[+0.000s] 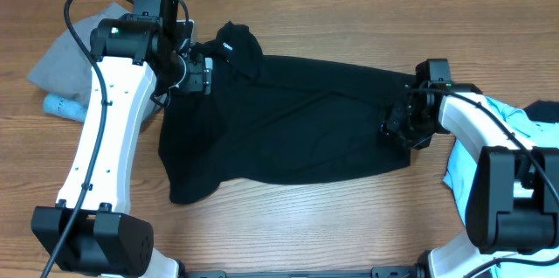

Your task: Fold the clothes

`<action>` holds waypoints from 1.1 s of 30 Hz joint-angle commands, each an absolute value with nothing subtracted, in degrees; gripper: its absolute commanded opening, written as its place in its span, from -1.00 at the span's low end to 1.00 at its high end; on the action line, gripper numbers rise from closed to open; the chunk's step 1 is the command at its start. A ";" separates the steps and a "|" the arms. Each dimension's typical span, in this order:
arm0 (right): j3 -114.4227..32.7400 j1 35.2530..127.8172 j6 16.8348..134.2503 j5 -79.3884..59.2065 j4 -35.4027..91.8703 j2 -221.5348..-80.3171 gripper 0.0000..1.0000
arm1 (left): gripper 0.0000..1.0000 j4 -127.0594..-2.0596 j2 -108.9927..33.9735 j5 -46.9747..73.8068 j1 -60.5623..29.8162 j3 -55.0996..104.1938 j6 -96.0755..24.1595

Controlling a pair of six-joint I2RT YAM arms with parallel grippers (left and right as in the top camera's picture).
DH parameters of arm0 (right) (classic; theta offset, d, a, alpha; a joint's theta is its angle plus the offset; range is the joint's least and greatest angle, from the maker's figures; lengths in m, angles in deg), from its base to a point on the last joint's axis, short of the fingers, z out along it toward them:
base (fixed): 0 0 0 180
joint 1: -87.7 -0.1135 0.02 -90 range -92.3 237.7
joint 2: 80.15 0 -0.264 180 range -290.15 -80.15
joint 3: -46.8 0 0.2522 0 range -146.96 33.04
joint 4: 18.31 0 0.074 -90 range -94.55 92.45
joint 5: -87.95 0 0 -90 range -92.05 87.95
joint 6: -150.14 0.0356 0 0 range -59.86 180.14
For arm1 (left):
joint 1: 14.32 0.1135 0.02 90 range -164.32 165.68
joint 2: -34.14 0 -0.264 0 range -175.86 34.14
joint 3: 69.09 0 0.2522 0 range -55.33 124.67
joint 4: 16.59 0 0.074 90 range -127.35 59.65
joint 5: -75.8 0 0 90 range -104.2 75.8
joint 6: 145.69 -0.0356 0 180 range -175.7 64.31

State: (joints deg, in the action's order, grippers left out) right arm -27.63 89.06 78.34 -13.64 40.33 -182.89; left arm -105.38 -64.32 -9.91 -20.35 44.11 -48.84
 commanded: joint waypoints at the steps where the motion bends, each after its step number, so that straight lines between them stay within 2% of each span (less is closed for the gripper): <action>1: -25.47 88.78 75.89 -17.36 38.10 -183.09 0.05 | 0.50 -104.98 -64.01 -10.32 -20.35 44.26 -50.48; 5: -24.44 88.72 75.06 -18.01 37.95 -183.09 -0.05 | 0.54 -104.81 -64.01 -10.34 -20.35 44.26 -50.61; 12: -26.03 89.22 73.16 -18.67 40.09 -183.00 -0.41 | 0.57 -104.63 -64.01 -10.34 -20.35 44.26 -50.61; 16: -28.37 89.48 73.16 -18.63 43.19 -181.93 -0.31 | 0.59 -104.59 -64.01 -10.34 -20.35 44.26 -50.61; 18: -28.96 89.48 73.18 -18.12 44.68 -181.08 -0.10 | 0.60 -104.52 -64.01 -10.34 -20.35 44.26 -50.61; 19: -29.03 89.48 73.16 -17.36 45.18 -180.66 -0.07 | 0.61 -104.50 -64.01 -10.34 -20.35 44.26 -50.61; 25: -28.92 89.35 73.36 -17.16 46.80 -180.51 -0.10 | 0.63 -104.07 -64.01 -10.34 -20.35 44.26 -50.61; 29: -28.83 88.61 73.38 -18.52 47.89 -180.51 -0.27 | 0.64 -103.76 -64.01 -10.32 -20.35 44.26 -50.61; 33: -28.90 88.54 73.38 -18.43 47.89 -180.49 -0.56 | 0.65 -103.72 -64.01 -10.32 -20.35 44.26 -50.61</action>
